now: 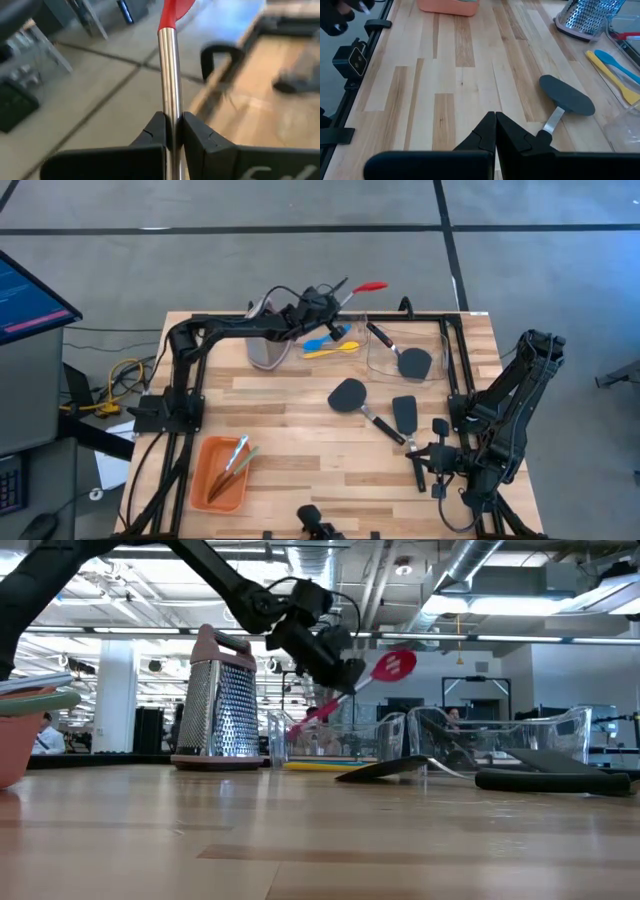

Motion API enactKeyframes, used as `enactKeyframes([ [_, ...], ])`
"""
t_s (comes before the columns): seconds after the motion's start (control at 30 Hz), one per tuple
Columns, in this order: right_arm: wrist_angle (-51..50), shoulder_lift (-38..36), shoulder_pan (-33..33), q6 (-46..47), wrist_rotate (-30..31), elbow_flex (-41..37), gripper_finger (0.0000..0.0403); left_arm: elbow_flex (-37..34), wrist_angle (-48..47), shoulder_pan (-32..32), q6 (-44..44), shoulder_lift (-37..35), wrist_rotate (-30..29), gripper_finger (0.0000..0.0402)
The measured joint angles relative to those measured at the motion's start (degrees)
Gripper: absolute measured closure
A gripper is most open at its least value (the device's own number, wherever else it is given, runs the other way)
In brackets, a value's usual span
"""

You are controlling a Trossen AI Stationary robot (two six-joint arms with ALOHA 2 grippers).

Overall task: Pick & Place Kitchen Items
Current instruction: Put the red serving spoon into the left transparent bin

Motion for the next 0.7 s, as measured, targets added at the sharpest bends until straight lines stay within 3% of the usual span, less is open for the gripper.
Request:
enactKeyframes([
  [0.17, -0.1, 0.0, 0.0, 0.0, -0.1, 0.0, 0.0403, -0.1, -6.2, 0.1, -2.1, 0.8, 0.6, 0.0396],
  [0.7, -0.2, 0.0, 0.0, 0.0, -0.1, 0.0, 0.0403, -3.8, -4.9, 1.9, -10.2, 1.4, 7.4, 0.0388],
])
